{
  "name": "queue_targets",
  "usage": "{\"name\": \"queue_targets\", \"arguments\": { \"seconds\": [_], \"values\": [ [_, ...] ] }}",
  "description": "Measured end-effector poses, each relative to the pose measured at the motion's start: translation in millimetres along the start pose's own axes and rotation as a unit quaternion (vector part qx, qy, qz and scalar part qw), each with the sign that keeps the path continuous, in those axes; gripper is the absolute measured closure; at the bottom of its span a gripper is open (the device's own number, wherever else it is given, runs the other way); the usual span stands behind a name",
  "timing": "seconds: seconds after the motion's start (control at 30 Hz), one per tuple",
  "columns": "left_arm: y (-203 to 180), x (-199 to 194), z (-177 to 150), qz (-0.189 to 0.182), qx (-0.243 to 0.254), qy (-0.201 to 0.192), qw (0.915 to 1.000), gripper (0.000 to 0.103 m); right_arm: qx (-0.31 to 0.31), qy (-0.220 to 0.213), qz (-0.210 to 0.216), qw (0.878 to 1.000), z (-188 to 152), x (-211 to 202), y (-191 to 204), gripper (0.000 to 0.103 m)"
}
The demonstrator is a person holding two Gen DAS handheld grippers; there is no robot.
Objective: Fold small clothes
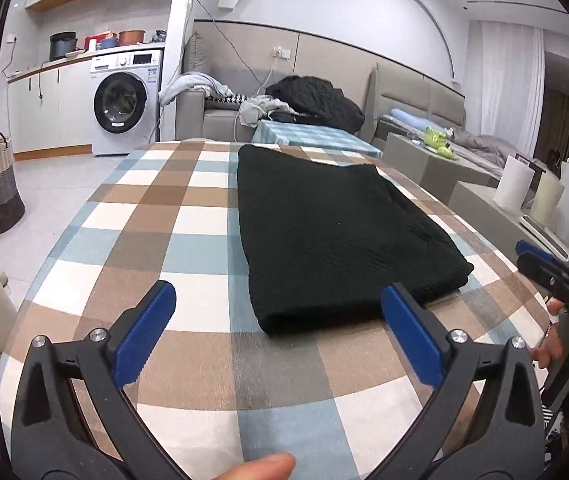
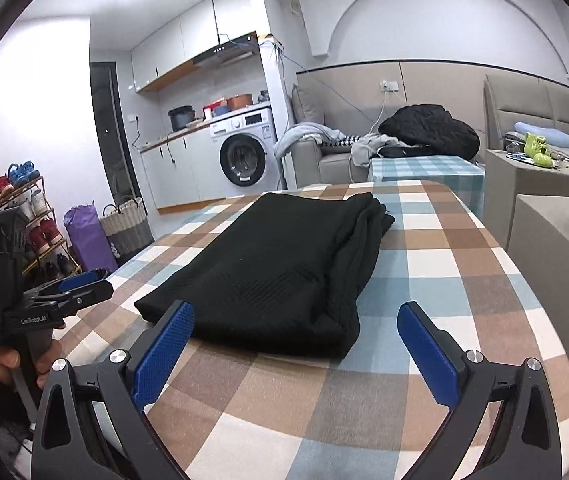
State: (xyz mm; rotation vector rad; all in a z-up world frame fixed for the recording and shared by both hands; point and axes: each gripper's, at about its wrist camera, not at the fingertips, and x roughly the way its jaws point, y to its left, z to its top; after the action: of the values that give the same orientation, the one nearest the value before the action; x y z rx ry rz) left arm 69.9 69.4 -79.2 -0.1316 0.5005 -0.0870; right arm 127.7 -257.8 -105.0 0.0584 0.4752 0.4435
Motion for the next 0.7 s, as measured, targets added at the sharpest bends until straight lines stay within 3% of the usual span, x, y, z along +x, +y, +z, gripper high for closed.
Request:
{"name": "queue_targets", "arguments": {
  "seconds": [0.2, 0.7],
  "values": [
    [-5.2, 0.0, -4.8, 0.000, 0.013, -0.001, 0.9999, 0.001, -0.005, -0.006, 0.023, 1.000, -6.3, 4.1, 2.7, 0.000],
    [-7.1, 3.7, -7.0, 0.002, 0.027, 0.000, 0.9996, 0.001, -0.007, -0.001, 0.026, 1.000, -9.0, 5.9, 2.7, 0.000]
  ]
}}
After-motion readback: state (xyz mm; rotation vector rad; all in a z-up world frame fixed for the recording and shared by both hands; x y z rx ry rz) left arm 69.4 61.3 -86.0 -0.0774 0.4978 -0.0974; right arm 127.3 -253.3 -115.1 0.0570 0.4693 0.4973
